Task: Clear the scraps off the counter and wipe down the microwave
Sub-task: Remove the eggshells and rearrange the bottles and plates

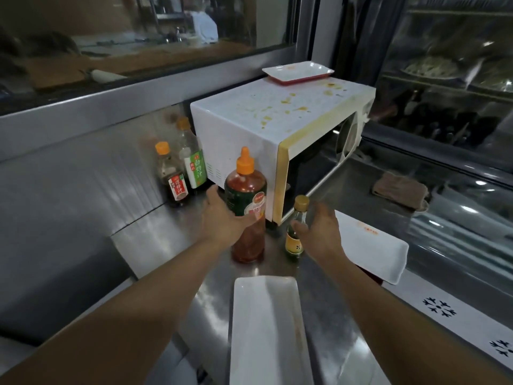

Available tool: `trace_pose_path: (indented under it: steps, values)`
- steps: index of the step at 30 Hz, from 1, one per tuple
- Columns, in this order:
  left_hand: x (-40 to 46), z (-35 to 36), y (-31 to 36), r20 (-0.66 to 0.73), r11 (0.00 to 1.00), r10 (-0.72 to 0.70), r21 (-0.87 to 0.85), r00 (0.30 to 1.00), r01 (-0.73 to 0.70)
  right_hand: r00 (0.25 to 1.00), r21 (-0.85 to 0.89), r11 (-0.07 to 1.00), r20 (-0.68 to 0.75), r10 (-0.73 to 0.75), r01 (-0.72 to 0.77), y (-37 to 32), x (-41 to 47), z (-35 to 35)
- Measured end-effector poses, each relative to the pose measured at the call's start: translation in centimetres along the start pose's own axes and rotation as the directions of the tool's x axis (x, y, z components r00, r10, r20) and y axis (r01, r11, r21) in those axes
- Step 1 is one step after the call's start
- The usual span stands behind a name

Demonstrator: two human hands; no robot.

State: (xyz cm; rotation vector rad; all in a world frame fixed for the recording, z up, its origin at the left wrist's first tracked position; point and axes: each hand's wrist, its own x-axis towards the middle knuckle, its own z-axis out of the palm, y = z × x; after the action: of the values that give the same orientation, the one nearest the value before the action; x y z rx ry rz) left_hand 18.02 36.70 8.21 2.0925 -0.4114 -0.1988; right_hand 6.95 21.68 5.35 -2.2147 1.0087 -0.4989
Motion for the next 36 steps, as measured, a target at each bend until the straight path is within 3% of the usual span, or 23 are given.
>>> trace_pose_path:
  steps: [5,16,27,36]
  values:
    - [0.2,2.4,0.2,-0.119,0.996,0.03,-0.083,0.992,-0.04,0.999,0.089,0.996,-0.04,-0.025,0.029,0.5,1.6,1.4]
    - [0.0,1.9,0.7,-0.327,0.999,-0.033,-0.044,0.944,0.02,0.997,0.113,0.992,-0.057,-0.05,0.056,0.3,2.0,1.3]
    - [-2.7,-7.9,-0.6,-0.453,0.995,-0.093,-0.07,0.886,0.069,0.975,0.203,0.954,-0.003,-0.224,0.22,-6.5,0.4,2.0]
    - [-1.7,-17.2,-6.1,-0.494,0.992,-0.123,-0.075,0.861,0.098,0.948,0.271,0.923,0.087,-0.305,0.273,-15.3,-0.6,8.8]
